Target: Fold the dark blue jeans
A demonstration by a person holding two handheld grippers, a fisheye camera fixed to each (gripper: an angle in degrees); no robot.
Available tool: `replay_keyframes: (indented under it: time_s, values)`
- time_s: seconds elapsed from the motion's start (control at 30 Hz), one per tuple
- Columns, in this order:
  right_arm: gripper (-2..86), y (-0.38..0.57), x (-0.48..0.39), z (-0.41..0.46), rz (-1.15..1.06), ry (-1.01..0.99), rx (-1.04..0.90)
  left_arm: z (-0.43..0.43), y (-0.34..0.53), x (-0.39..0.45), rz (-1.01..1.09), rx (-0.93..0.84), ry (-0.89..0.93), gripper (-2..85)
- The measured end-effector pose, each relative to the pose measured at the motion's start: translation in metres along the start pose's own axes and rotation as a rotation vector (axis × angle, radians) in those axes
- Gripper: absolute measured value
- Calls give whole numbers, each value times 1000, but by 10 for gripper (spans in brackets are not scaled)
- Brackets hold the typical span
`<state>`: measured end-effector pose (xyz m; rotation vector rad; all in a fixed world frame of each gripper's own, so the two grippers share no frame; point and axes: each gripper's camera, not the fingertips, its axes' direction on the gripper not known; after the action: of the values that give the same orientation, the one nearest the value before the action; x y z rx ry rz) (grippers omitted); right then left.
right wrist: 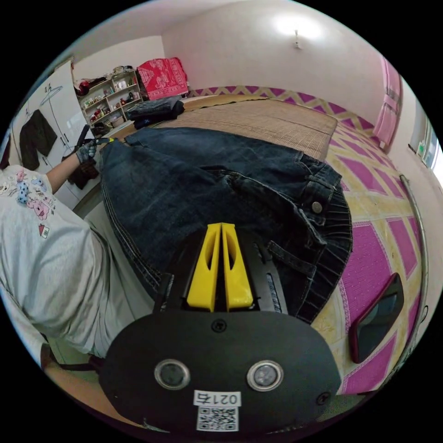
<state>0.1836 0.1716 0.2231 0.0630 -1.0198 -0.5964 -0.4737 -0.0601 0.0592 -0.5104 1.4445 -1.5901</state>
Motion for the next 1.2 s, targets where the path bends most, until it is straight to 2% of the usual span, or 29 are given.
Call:
replay_keyframes:
  time_s: [0.13, 0.23, 0.37, 0.4, 0.43, 0.47, 0.53, 0.63, 0.77, 0.93, 1.07, 1.2]
  values:
    - [-9, 3, 2, 0, 13, -5, -2, 29, 1, -25, -53, -122, 46, -10]
    - [-9, -2, 3, -11, 28, -9, -27, 19, 16, -38, -88, -57, 114, -10]
    - [-8, -10, 28, -32, 167, 114, 129, 1, 35, -48, -92, 19, 136, -9]
    - [-8, -11, 36, -28, 213, 161, 100, -5, 42, -54, -121, 40, 132, -9]
    - [-7, -15, 52, -13, 299, 241, -26, -12, 47, -60, -156, 52, 91, -9]
    - [-7, -17, 62, -1, 301, 209, -112, -16, 50, -63, -168, 57, 70, -9]
    - [-7, -18, 68, -5, 313, 191, -105, -34, 63, -72, -207, 107, 61, -9]
    - [-4, -9, 62, -21, 345, 233, -58, -60, 79, -70, -195, 181, 95, -9]
    - [13, 34, 45, -66, 478, 274, 78, -83, 100, -46, -144, 194, 105, -5]
    - [69, 118, 41, -106, 760, 132, 262, -96, 144, -23, -292, 214, 158, 53]
    - [97, 176, 45, -98, 980, -82, 339, -83, 170, -23, -429, 190, 207, 79]
    - [107, 195, 54, -82, 1102, -201, 371, -65, 179, -31, -531, 165, 308, 100]
